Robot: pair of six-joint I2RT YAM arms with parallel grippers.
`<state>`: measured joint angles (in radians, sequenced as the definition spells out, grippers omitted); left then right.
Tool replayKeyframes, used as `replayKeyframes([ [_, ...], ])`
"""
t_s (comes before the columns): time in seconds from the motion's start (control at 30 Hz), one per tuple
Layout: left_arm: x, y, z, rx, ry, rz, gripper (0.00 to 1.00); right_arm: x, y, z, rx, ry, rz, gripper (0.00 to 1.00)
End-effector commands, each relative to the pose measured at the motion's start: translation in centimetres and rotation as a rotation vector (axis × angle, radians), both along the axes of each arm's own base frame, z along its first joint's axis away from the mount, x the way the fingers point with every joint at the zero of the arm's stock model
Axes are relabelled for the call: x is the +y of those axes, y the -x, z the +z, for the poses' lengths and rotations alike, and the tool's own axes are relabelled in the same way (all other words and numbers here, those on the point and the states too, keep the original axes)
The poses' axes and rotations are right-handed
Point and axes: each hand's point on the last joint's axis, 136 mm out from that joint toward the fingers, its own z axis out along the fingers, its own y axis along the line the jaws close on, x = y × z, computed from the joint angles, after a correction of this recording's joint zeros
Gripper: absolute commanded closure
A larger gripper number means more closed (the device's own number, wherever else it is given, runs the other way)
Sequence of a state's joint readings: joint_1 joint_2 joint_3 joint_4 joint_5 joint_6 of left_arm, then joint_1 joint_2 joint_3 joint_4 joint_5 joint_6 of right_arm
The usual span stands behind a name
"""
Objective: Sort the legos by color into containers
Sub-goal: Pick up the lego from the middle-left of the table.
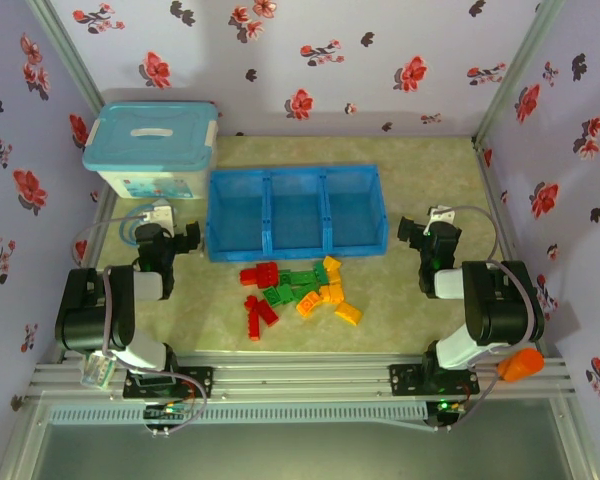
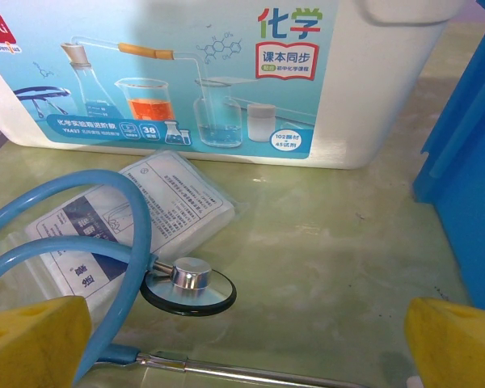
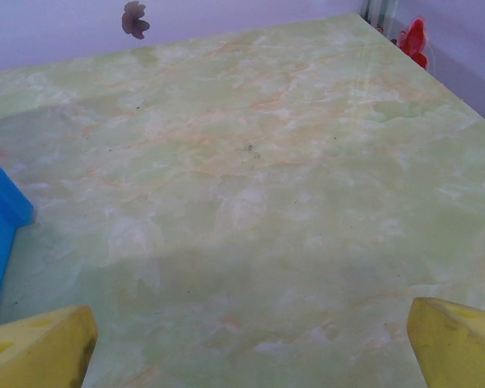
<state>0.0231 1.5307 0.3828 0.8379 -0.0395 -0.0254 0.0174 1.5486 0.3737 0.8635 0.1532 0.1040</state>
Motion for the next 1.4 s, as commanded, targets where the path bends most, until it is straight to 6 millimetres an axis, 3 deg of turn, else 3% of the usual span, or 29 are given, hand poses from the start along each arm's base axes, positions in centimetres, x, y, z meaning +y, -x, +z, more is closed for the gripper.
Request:
replayKeyframes([
  [0.0,-0.3,-0.8,1.0,-0.039,-0.012,-0.022,0.00,-0.7,-0.5,0.7,-0.021,0.013,-0.030,0.01],
  [0.13,-0.1,-0.9,1.0,-0.034,-0.003,-0.012,0.00,-1.0,-0.5,0.9,-0.032,0.013,-0.049,0.01],
  [0.2,0.1,-0.8,1.3,-0.046,-0.017,0.013,0.00,-0.6,-0.4,2.1,-0.048,0.015,-0.026,0.01],
  [0.27,0.9,0.0,3.1,-0.066,-0.075,0.103,0.00,-0.2,0.1,4.4,-0.056,0.022,-0.001,0.01],
  [0.33,0.0,0.1,5.7,-0.058,-0.123,0.099,0.00,0.0,0.7,7.5,-0.068,0.004,-0.014,0.01],
  [0.4,0.6,0.4,8.8,-0.073,-0.127,0.199,0.00,-0.4,1.5,10.3,-0.036,-0.052,-0.064,0.01],
  [0.43,0.8,0.6,10.0,-0.083,-0.065,0.242,0.00,-0.8,2.4,9.7,0.029,-0.079,-0.103,0.01],
  [0.5,1.2,1.3,12.6,-0.105,0.095,0.318,0.00,-4.4,5.0,8.0,0.063,-0.239,-0.432,0.01],
  [0.53,1.2,1.8,13.3,-0.101,0.167,0.341,0.00,-4.7,5.9,7.2,0.111,-0.308,-0.472,0.01],
  [0.6,-0.5,2.5,14.8,-0.083,0.316,0.279,0.00,-1.3,4.7,7.6,0.161,-0.370,-0.264,0.01],
  [0.67,-3.4,2.7,15.8,-0.069,0.381,0.129,0.00,0.0,5.0,8.0,0.197,-0.384,-0.231,0.01],
  [0.87,-8.3,6.4,14.4,0.174,0.357,0.018,0.03,3.6,6.8,10.9,0.247,-0.339,-0.099,0.01],
  [1.0,-10.7,10.2,11.3,0.314,0.406,-0.002,0.09,5.7,8.8,12.0,0.277,-0.323,-0.012,0.03],
  [1.2,-14.4,14.8,6.5,0.437,0.406,-0.090,0.14,8.2,11.1,11.4,0.294,-0.347,0.115,0.08],
  [1.37,-14.6,16.2,2.8,0.515,0.356,-0.074,0.19,10.3,12.3,9.8,0.361,-0.321,0.187,0.15],
])
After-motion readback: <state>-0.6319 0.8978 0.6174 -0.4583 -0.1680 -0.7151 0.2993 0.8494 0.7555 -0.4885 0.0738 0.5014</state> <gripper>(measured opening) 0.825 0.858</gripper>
